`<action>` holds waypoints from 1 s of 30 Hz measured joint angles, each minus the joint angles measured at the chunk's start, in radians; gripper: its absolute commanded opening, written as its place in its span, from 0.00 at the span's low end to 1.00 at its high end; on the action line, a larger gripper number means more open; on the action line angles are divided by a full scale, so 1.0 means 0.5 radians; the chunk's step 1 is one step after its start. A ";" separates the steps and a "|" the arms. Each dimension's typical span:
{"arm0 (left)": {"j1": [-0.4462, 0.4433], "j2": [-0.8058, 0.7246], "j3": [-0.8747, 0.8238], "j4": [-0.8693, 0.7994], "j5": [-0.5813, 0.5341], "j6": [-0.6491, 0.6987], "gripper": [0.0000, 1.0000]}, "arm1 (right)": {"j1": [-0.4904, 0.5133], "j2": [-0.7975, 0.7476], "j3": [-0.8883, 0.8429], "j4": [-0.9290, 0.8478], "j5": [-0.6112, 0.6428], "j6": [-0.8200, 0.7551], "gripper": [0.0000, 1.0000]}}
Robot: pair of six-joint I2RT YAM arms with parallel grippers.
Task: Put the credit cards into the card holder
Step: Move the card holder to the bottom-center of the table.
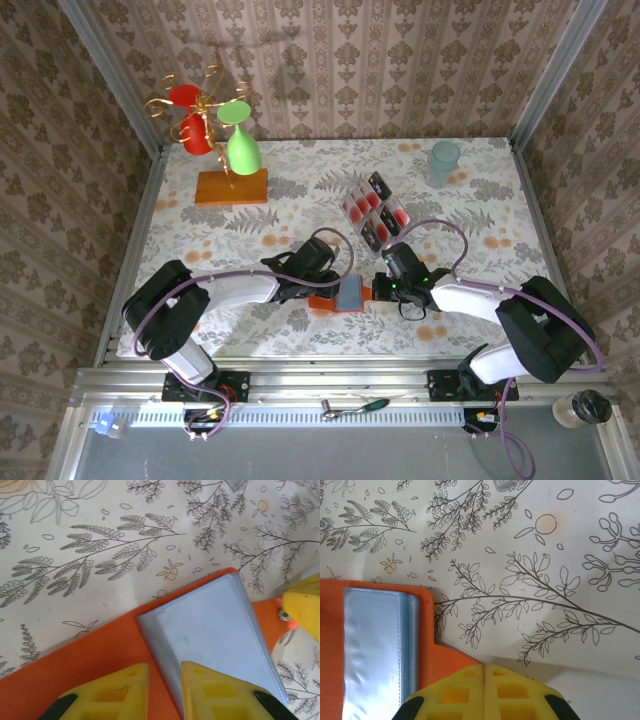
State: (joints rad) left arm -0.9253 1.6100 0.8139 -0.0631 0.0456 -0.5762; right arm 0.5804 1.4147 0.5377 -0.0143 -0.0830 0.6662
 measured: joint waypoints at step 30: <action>-0.008 -0.017 -0.073 -0.007 -0.092 0.017 0.25 | -0.069 -0.443 0.043 -0.191 -0.164 0.081 0.25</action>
State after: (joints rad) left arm -0.9291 1.6016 0.7773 -0.0666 -0.0002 -0.5678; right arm 0.5461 1.1931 0.5591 -0.1097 -0.1650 0.7067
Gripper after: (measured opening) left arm 0.251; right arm 0.266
